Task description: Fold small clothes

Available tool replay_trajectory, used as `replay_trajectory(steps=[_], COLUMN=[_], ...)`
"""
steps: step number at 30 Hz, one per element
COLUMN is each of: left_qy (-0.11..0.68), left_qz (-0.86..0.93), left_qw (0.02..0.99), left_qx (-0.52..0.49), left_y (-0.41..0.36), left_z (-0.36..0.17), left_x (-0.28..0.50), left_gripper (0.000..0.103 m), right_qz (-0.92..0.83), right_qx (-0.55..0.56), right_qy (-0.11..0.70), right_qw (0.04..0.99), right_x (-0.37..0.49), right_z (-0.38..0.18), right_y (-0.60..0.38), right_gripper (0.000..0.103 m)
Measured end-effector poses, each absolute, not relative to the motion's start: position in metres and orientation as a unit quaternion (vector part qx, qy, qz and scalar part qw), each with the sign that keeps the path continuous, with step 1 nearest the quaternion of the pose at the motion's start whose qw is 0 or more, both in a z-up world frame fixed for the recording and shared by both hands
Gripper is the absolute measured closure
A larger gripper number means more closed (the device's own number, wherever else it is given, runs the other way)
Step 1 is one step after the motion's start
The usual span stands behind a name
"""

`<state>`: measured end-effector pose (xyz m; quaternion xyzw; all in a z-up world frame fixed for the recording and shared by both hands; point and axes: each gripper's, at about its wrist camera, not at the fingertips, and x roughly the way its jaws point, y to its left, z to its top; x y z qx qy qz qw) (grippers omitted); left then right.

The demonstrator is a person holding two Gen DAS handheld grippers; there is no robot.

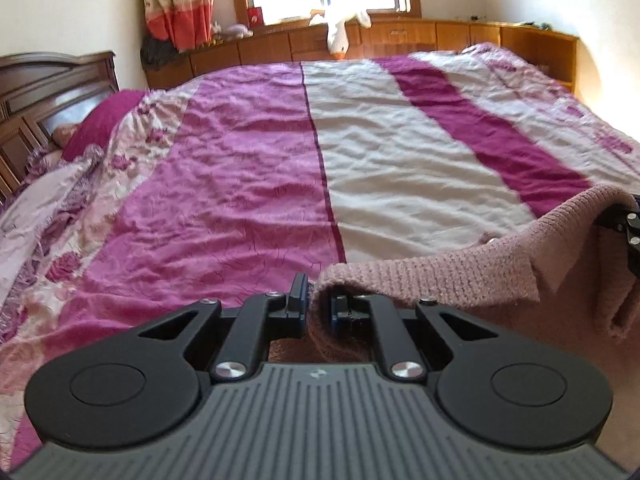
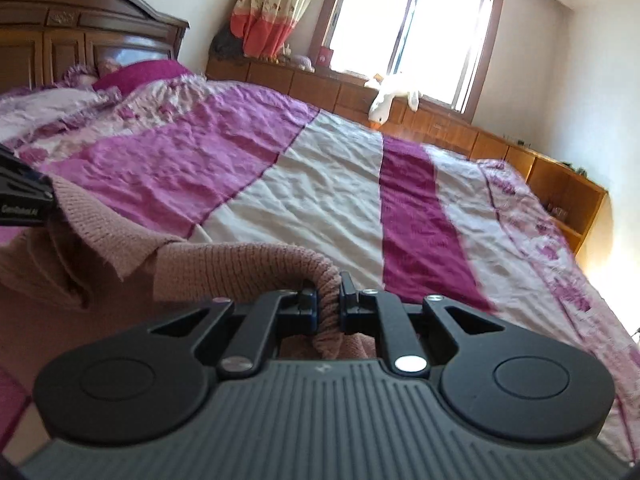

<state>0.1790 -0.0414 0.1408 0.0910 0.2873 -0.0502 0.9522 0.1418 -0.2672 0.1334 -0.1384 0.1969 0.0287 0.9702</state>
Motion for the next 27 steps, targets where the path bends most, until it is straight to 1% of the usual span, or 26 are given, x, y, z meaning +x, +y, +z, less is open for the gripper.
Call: replay_trajectory(steps=[6,11,16,21,23,25,26,27], left_qy=[0.318,0.337,0.337,0.324,0.330,0.335,0.334,0.334], left_qz=[-0.041,-0.037,-0.039,-0.046,-0.049,-0.052,-0.055,-0.056], left_qw=[0.942,0.934,0.933,0.934,0.933,0.932,0.933,0.933], left_qx=[0.101,0.112,0.119,0.145,0.137,0.126,0.121,0.118], left_y=[-0.044,-0.043,-0.044,-0.047,-0.044,-0.041,-0.038,-0.035], left_z=[0.087,0.053,0.036,0.036,0.042,0.051,0.058,0.062], left_x=[0.222,0.243,0.250,0.243,0.240,0.235,0.231,0.228], left_gripper=[0.091,0.091,0.091,0.090,0.088,0.079,0.076,0.066], right_qz=[0.033,0.034,0.037,0.039,0.037,0.034,0.030,0.028], right_qx=[-0.146,-0.141,-0.129,-0.123,-0.115,-0.107,-0.107,-0.109], right_qy=[0.233,0.265,0.284,0.289,0.293,0.293,0.291,0.288], right_qw=[0.961,0.953,0.949,0.949,0.948,0.949,0.950,0.951], right_x=[0.179,0.199,0.206,0.208,0.209,0.205,0.202,0.198], right_z=[0.092,0.064,0.044,0.046,0.052,0.059,0.063,0.067], right_y=[-0.262,-0.262,-0.264,-0.266,-0.269,-0.272,-0.274,-0.276], right_gripper=[0.090,0.090,0.087,0.087,0.083,0.068,0.063,0.056])
